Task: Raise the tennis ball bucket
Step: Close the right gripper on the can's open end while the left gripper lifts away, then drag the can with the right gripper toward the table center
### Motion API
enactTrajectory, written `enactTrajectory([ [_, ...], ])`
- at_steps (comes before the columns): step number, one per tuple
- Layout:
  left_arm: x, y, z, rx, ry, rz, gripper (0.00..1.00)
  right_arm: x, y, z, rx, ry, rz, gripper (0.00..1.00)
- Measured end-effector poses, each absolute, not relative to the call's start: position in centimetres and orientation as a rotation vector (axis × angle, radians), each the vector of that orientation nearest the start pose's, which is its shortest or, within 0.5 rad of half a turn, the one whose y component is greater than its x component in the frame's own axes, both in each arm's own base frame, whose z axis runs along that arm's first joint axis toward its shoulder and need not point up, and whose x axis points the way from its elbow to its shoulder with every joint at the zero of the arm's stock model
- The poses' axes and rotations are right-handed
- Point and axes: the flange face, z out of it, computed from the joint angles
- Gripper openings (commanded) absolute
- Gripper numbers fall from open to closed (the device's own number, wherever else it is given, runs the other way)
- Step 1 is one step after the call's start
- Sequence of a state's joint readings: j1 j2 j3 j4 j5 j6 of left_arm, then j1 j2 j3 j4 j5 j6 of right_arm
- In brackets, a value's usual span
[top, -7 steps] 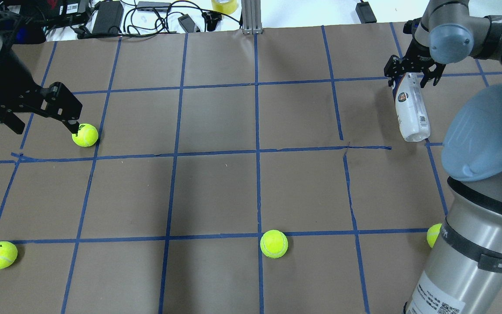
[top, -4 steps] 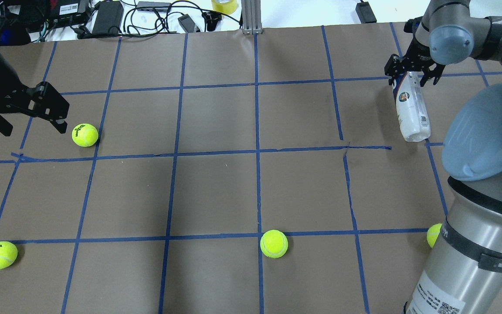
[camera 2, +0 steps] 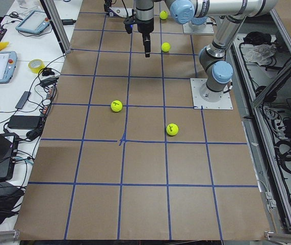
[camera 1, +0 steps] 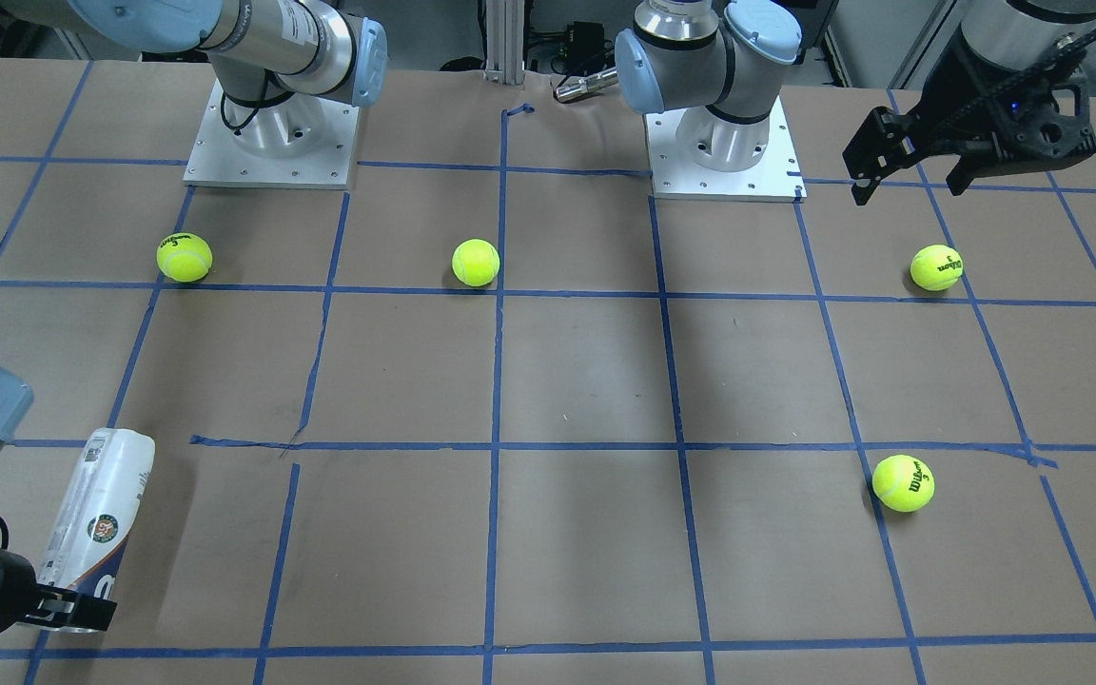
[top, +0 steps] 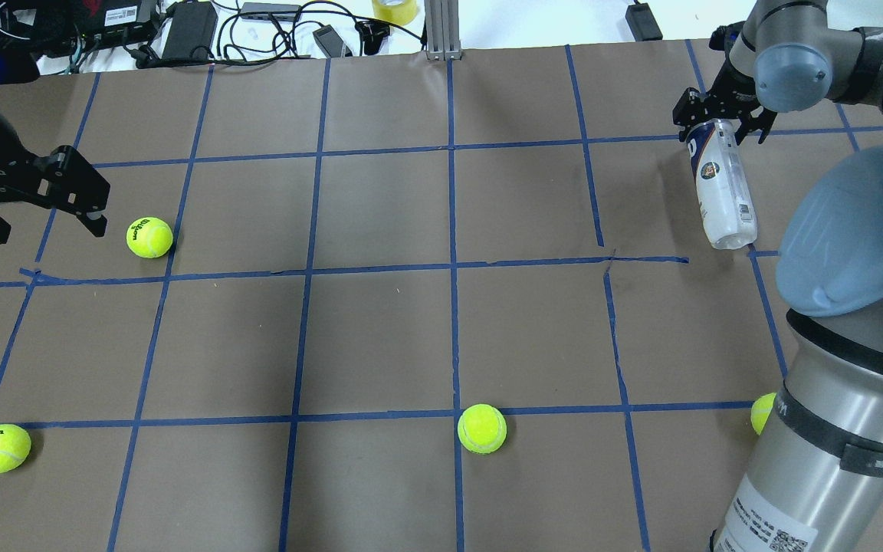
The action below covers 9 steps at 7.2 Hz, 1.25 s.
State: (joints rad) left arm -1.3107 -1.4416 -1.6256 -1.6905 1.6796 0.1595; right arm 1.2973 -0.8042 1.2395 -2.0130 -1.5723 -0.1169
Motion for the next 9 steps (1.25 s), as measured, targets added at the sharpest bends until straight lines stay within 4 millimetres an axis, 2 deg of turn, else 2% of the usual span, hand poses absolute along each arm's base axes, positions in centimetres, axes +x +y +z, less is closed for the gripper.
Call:
enactTrajectory([
  [4, -0.8, -44.8, 51.1, -0.147, 3.037, 0.099, 1.0, -7.4, -75.6, 20.0, 0.238, 3.136, 0.008, 0.42],
  [6, -0.8, -44.8, 51.1, -0.147, 3.037, 0.098, 1.0, -7.1, -75.6, 21.4, 0.187, 3.142, -0.026, 0.42],
  [7, -0.9, -44.8, 51.0, -0.146, 3.038, 0.099, 1.0, -6.0, -75.4, 23.5, 0.143, 3.142, -0.064, 0.42],
  [8, -0.9, -44.8, 51.0, -0.146, 3.038, 0.1, 1.0, -3.7, -75.1, 25.7, 0.077, 3.134, -0.098, 0.42],
  [9, -0.9, -44.7, 51.0, -0.146, 3.038, 0.1, 1.0, -0.6, -74.7, 27.1, -0.022, 3.121, -0.103, 0.42],
])
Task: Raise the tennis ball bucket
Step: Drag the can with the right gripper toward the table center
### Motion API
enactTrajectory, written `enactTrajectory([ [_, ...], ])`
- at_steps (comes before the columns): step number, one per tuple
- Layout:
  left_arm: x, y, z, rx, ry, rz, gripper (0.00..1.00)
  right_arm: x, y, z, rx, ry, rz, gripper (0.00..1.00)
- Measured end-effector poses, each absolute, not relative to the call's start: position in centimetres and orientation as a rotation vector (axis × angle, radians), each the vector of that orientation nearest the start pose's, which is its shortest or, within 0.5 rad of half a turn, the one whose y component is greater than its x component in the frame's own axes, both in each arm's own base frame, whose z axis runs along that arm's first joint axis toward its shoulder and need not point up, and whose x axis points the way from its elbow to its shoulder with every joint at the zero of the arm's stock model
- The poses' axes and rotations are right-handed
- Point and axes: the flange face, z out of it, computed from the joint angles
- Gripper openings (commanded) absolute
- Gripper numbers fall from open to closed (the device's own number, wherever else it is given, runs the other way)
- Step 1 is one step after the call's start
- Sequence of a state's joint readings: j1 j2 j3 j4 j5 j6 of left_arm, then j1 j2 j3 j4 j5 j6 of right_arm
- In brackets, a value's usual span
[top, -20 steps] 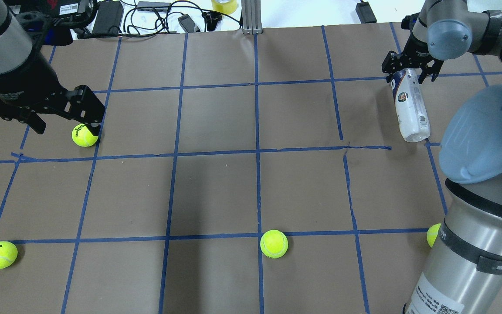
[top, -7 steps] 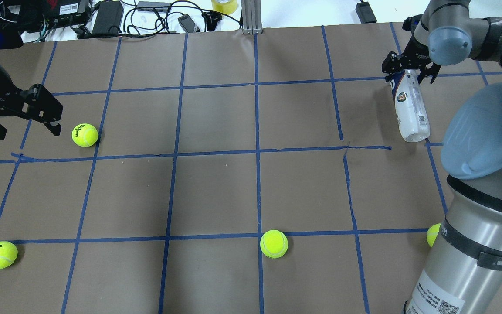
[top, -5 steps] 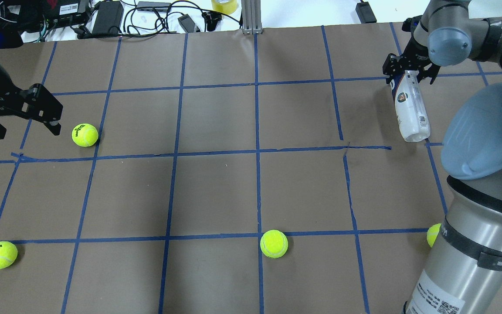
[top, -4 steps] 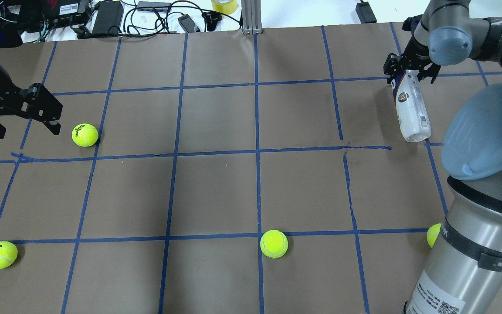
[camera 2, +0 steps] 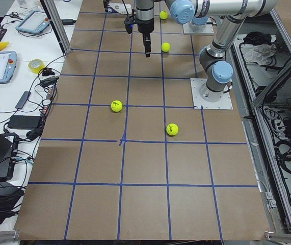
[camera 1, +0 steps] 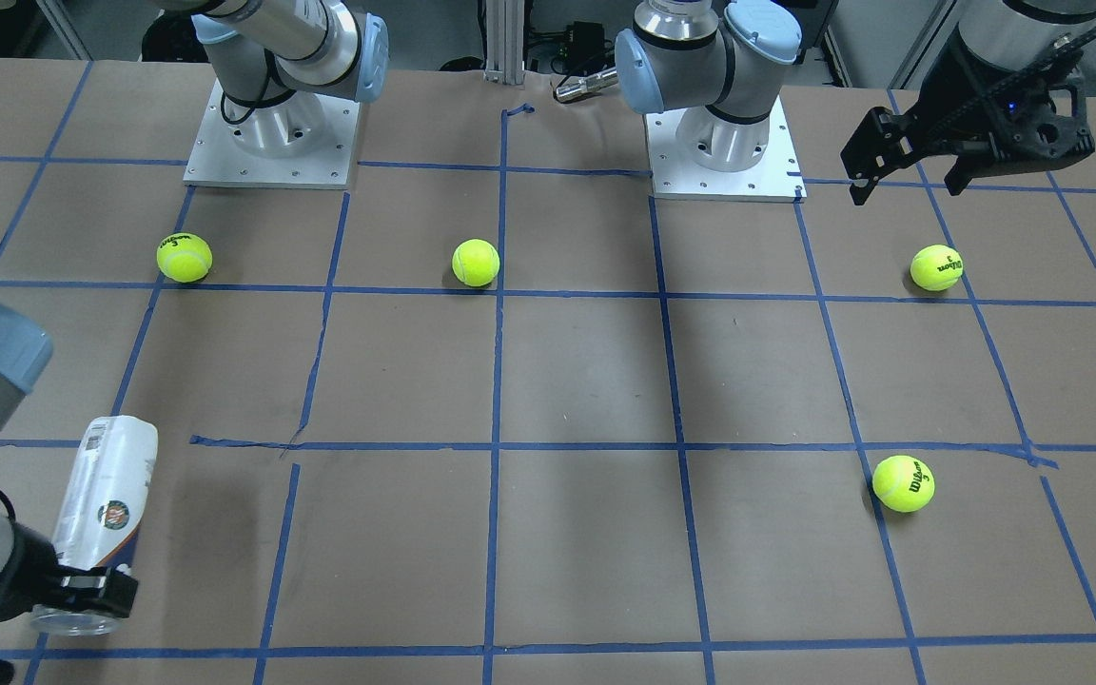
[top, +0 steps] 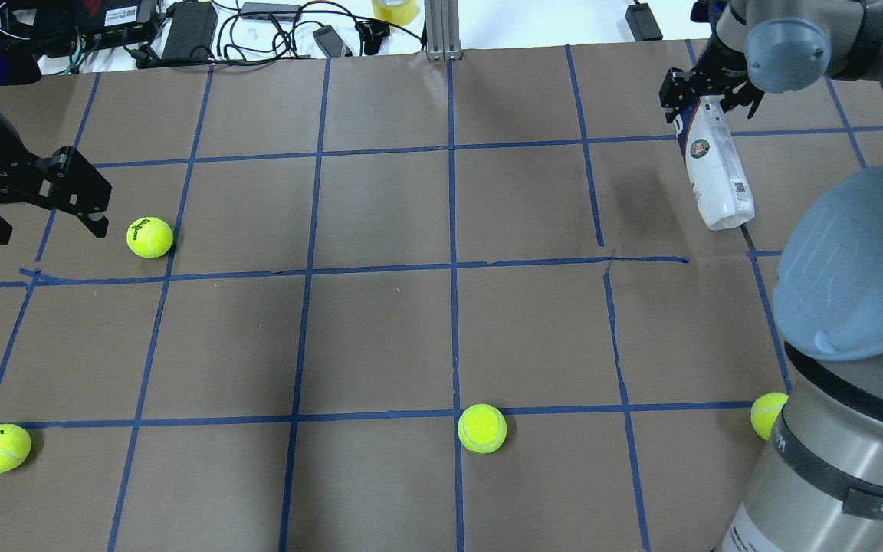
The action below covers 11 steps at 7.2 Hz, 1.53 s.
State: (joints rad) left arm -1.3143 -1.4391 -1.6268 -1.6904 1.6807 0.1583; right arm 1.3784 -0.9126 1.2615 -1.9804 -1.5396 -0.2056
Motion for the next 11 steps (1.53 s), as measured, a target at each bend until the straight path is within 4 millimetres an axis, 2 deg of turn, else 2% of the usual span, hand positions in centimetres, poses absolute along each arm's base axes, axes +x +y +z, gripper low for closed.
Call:
enactTrajectory([
  [2, -0.9, -44.4, 51.2, -0.147, 3.036, 0.103, 1.0, 6.4, -73.1, 28.9, -0.308, 3.095, -0.095, 0.42],
  [3, -0.9, -44.3, 51.2, -0.147, 3.036, 0.102, 1.0, 11.0, -72.2, 29.5, -0.445, 3.079, -0.095, 0.42],
  [5, -0.9, -44.3, 51.3, -0.148, 3.035, 0.105, 1.0, 22.9, -68.7, 29.5, -0.752, 3.025, -0.075, 0.42],
  [6, -0.9, -44.3, 51.3, -0.15, 3.035, 0.105, 1.0, 27.8, -66.8, 29.3, -0.91, 2.982, -0.075, 0.43],
  [7, -0.9, -44.2, 51.3, -0.151, 3.035, 0.108, 1.0, 31.1, -65.4, 29.2, -1.081, 2.923, -0.082, 0.42],
  [9, -0.8, -44.2, 51.3, -0.14, 3.035, 0.11, 1.0, 34.2, -64.0, 28.8, -1.403, 2.775, -0.088, 0.43],
  [10, -0.8, -44.1, 51.3, -0.133, 3.034, 0.109, 1.0, 36.5, -63.0, 28.1, -1.547, 2.694, -0.09, 0.42],
  [11, -0.8, -44.1, 51.3, -0.13, 3.034, 0.111, 1.0, 40.2, -61.3, 27.2, -1.689, 2.607, -0.119, 0.42],
])
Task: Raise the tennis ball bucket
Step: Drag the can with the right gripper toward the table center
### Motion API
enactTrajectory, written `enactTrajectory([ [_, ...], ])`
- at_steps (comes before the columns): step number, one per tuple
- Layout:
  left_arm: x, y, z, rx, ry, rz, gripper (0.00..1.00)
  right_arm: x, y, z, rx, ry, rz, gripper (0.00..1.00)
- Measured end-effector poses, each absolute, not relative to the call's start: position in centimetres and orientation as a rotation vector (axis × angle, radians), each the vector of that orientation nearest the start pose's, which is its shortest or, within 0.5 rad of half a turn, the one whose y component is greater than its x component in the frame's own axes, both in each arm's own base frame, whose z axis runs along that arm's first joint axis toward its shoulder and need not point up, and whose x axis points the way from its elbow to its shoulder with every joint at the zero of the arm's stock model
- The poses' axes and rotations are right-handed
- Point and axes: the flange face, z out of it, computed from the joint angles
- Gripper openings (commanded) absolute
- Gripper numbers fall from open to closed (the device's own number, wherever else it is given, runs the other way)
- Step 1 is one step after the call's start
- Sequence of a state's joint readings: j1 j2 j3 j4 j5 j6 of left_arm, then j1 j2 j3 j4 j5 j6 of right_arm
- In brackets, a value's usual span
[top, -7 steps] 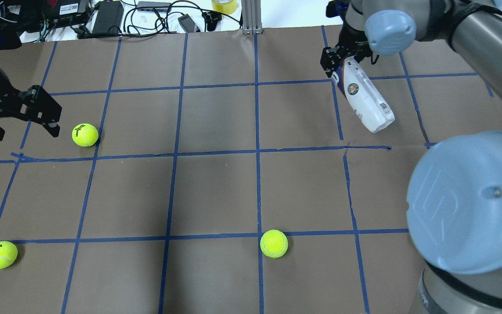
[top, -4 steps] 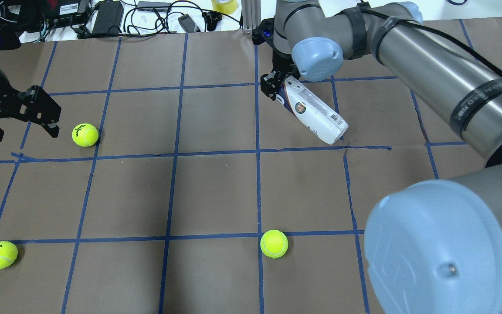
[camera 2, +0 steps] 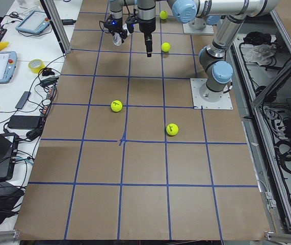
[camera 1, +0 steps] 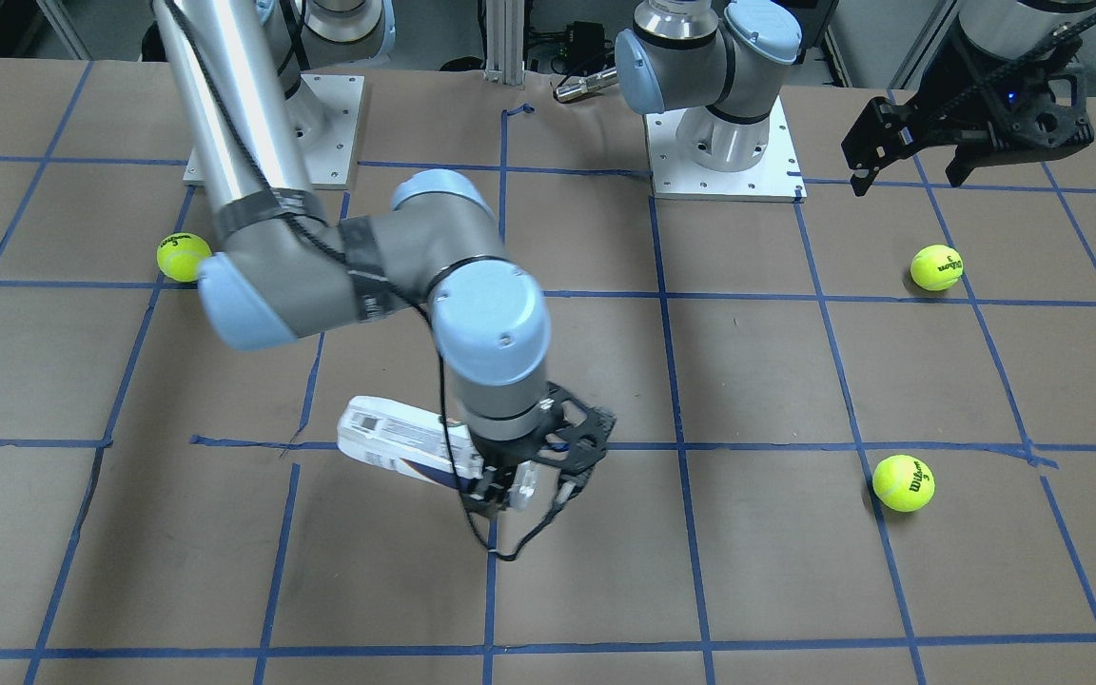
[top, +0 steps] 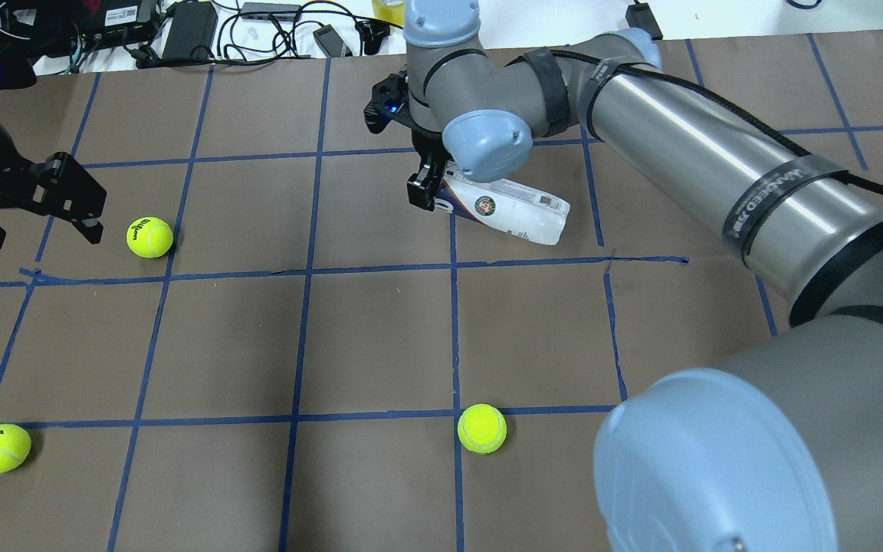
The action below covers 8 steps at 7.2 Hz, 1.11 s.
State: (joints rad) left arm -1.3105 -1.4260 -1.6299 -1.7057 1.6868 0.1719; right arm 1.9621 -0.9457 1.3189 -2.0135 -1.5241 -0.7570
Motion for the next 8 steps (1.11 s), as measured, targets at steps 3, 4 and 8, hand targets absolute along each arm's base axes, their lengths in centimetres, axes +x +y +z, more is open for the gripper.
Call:
enactTrajectory([
  [3, -0.8, -44.1, 51.3, -0.131, 3.034, 0.113, 1.0, 46.8, -58.3, 24.1, -1.923, 2.353, -0.185, 0.42],
  [4, -0.8, -44.1, 51.3, -0.131, 3.034, 0.113, 1.0, 47.3, -57.9, 23.8, -1.957, 2.307, -0.183, 0.41],
  [8, -0.8, -44.1, 51.2, -0.127, 3.033, 0.112, 1.0, 49.6, -56.0, 23.6, -2.16, 2.17, -0.185, 1.0],
])
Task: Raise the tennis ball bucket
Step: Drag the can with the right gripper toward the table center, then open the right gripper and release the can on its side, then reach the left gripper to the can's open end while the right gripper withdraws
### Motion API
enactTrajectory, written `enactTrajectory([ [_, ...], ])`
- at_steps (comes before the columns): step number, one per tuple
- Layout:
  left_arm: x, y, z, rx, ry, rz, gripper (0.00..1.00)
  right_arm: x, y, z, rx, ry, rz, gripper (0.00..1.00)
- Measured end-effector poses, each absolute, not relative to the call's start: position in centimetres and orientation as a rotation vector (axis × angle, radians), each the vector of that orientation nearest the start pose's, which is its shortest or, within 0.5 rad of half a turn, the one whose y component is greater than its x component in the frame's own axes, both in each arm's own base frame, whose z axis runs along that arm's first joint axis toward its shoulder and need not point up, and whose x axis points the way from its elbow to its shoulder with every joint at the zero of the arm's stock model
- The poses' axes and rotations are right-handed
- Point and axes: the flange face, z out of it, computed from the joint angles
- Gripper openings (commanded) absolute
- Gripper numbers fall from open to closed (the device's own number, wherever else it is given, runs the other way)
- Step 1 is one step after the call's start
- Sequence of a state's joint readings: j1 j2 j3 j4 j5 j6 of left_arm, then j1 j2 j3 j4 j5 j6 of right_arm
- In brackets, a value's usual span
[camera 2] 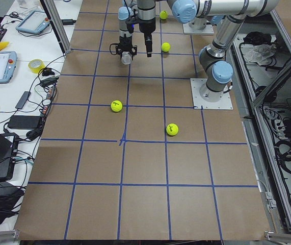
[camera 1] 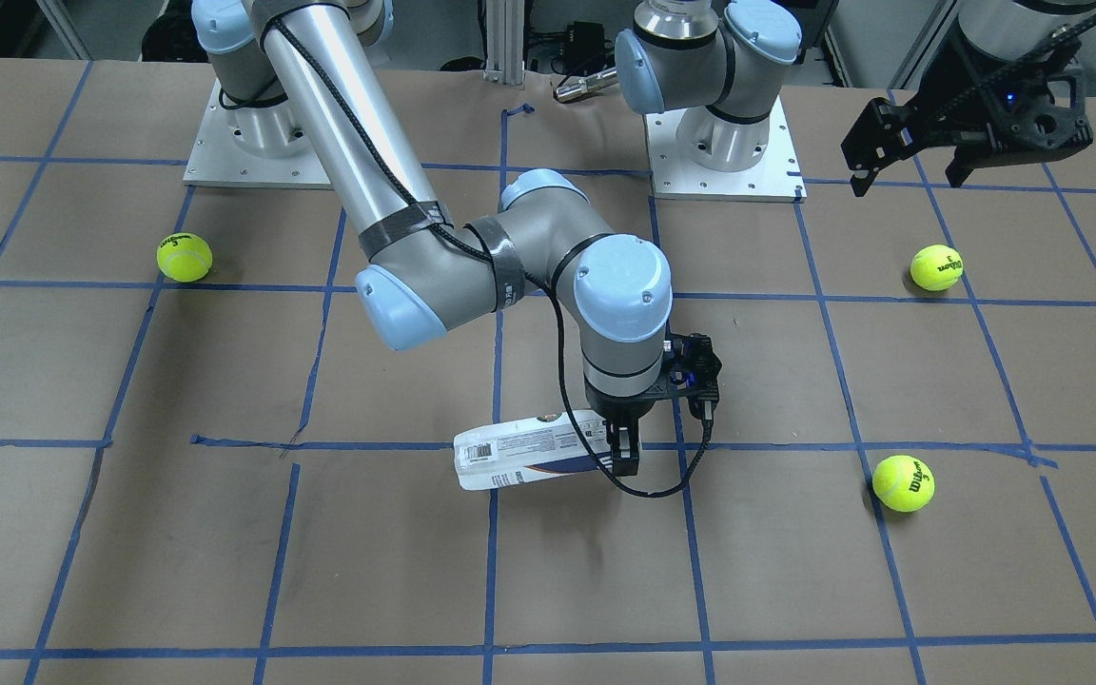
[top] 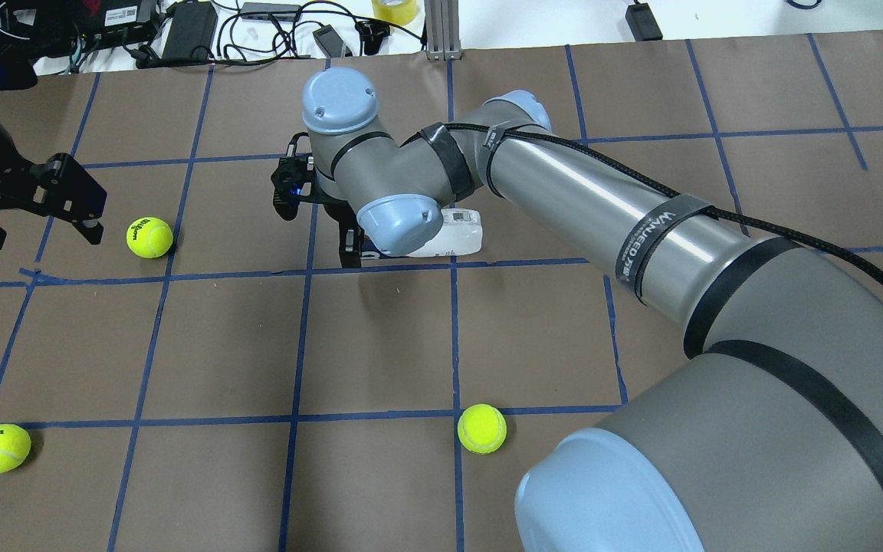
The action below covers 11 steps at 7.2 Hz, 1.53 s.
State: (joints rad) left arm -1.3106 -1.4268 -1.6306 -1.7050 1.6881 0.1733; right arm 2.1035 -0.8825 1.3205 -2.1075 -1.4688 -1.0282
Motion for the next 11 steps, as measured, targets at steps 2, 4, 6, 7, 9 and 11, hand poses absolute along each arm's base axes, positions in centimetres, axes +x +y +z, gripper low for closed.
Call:
enactTrajectory([
  [2, -0.9, -44.4, 50.9, -0.125, 3.035, 0.122, 1.0, 49.5, -55.6, 22.9, -2.171, 2.176, -0.135, 1.0],
  [4, -0.9, -44.5, 50.7, -0.123, 3.037, 0.126, 1.0, 49.4, -55.5, 22.7, -2.169, 2.18, -0.106, 1.0],
  [6, -0.6, -44.9, 50.5, -0.127, 3.039, 0.132, 1.0, 48.2, -56.2, 25.4, -2.143, 2.207, -0.156, 1.0],
  [7, -0.5, -45.3, 50.1, -0.128, 3.043, 0.14, 1.0, 46.3, -57.1, 27.9, -2.079, 2.267, -0.194, 1.0],
  [9, -0.6, -46.3, 49.3, -0.116, 3.082, 0.119, 1.0, 41.0, -59.2, 31.7, -1.892, 2.405, -0.194, 1.0],
  [11, -1.7, -48.9, 46.8, -0.102, 3.246, 0.038, 1.0, 36.6, -60.3, 34.2, -1.719, 2.52, -0.156, 1.0],
])
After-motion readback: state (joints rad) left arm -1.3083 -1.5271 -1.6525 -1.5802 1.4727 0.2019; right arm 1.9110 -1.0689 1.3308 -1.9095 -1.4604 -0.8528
